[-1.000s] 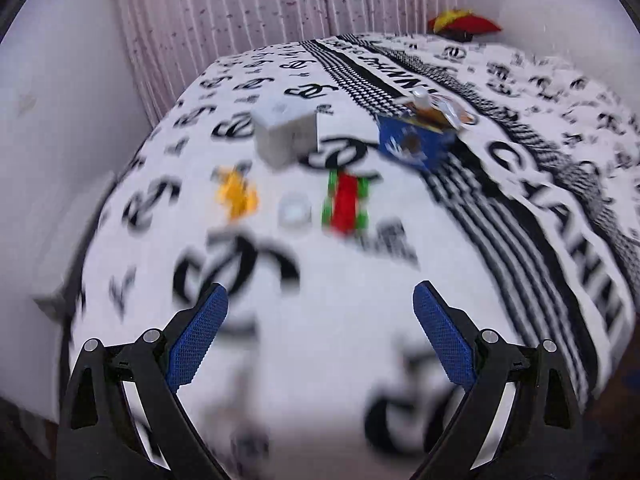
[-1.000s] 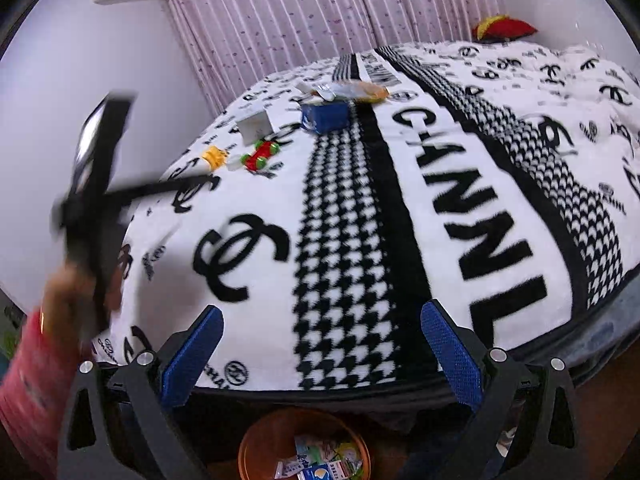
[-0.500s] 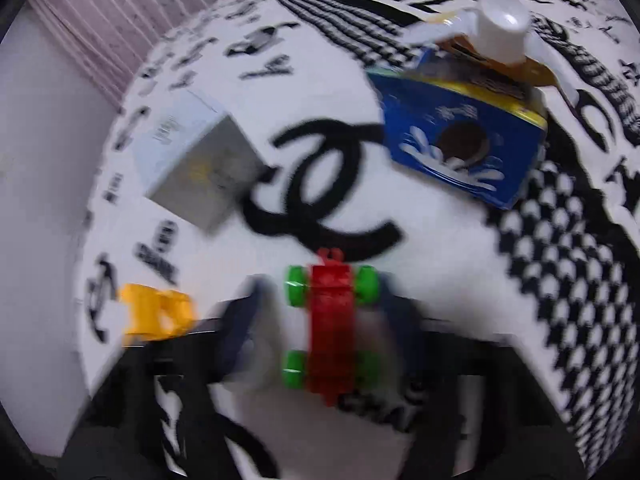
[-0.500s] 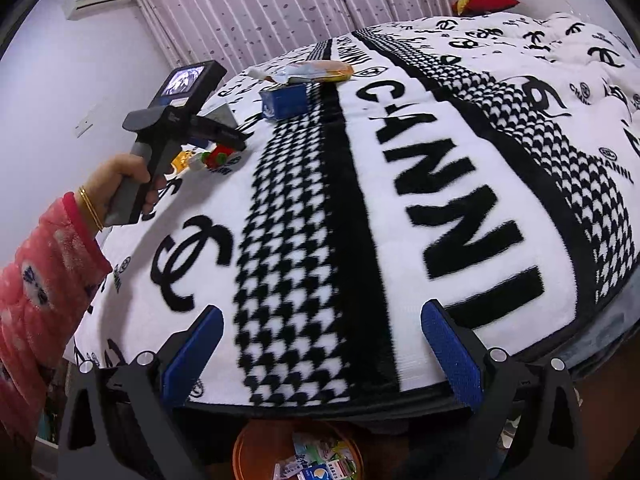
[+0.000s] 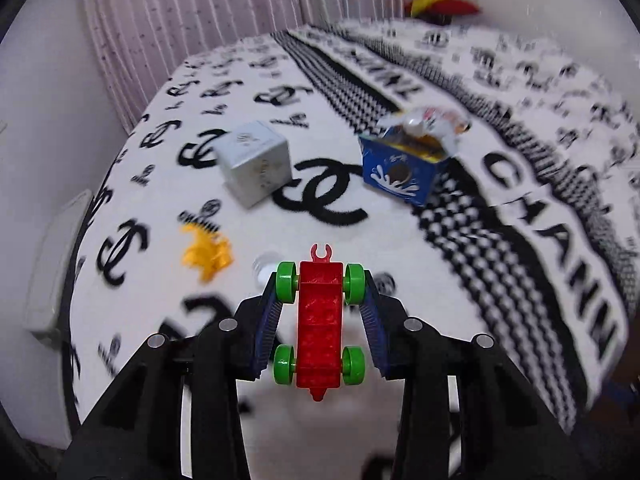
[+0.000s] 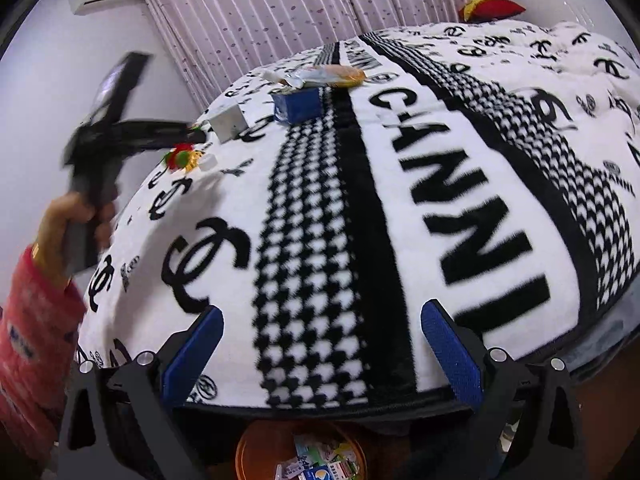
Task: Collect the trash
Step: 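Grasp the red toy car with the left tool while the right tool grasps the orange snack pouch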
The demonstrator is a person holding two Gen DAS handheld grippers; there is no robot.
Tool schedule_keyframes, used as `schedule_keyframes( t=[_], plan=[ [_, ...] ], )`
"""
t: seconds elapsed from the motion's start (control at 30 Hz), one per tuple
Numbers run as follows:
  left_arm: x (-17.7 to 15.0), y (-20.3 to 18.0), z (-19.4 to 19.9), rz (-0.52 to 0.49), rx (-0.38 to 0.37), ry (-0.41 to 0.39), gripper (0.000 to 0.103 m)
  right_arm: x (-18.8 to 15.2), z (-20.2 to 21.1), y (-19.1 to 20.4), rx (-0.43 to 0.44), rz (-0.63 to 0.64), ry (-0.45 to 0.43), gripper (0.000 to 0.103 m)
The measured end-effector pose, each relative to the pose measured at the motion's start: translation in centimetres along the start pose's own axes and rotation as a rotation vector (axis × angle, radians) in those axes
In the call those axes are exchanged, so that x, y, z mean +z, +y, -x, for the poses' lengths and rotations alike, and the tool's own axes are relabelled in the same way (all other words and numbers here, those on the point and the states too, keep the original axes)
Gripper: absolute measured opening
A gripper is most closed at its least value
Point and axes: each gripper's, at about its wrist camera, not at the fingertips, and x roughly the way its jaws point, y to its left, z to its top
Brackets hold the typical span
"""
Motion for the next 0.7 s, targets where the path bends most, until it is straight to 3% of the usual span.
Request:
schedule_keyframes(
  t=[0.1,0.27,0.37,0.57,0.7],
  plan=[
    [-2.7,1.2,3.4,0.046,-0.034,-0.044,0.038,1.7,0.0,0.7,0.000,0.016,-0.035,0.098],
    [-8.0,2.6,7.1,0.100,-0.072,-0.077,0.038,6.9,-1.4,3.3,-0.084,0.139,-0.151,0.098],
    [-10.2,3.3,7.8,0.129,-0.099,-0.068,0.038,10.7,-4.2,5.1,-0.119,0.218,-0.209,0.098],
    [-12.8,4.4,7.7,0.156,-0.141,-0.041,0.038,16.7,-10.8,8.9,-0.314,0.460,-0.348,0.097],
    [-13.5,5.1,6.9,0.173,-0.164,-0.021,0.038,20.4,-15.5,10.0,-0.376,0.530,-0.330,0.097]
  ],
)
